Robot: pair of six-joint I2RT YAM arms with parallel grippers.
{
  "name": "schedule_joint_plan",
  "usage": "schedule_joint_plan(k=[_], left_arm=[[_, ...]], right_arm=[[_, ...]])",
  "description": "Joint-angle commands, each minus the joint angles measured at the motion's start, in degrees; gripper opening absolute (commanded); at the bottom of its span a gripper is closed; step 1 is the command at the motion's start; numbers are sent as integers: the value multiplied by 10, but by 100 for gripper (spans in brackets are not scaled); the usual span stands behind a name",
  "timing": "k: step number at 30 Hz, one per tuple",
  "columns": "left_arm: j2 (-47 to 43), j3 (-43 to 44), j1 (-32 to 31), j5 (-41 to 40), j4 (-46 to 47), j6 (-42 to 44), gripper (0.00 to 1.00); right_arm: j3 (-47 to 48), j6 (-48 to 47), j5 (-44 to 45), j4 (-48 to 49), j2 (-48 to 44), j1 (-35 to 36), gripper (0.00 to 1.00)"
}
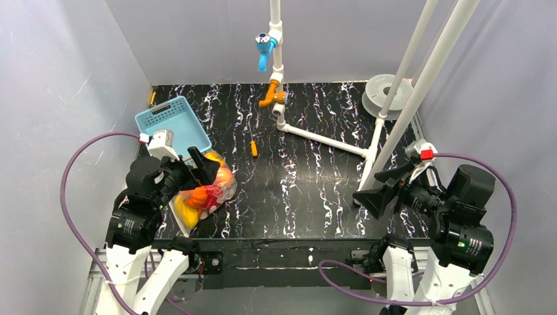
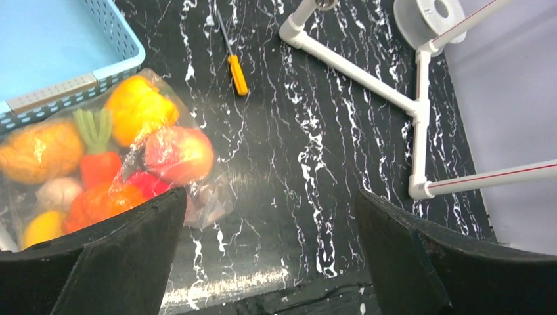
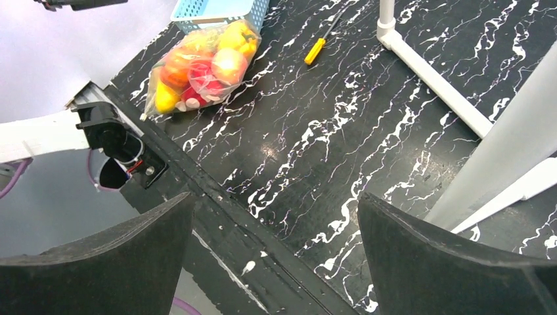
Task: Open the zip-top bag and remove the fake food
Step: Pick up the zipper food storage bag at the center of the board.
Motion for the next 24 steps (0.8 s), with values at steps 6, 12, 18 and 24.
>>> schedule_joint_plan(k=[6, 12, 18, 24], left_arm=[[1, 13, -10, 4, -83, 16, 100], [2, 0, -12, 7, -95, 14, 99], [16, -4, -12, 18, -101, 10, 100], [25, -6, -12, 30, -100, 6, 99]], right_arm=[[-4, -176, -154, -70, 24, -1, 100], [-18, -313, -176, -124, 41, 8, 100], [-36, -413, -158, -165, 46, 46, 100], [-49, -426, -158, -158, 44, 78, 100]])
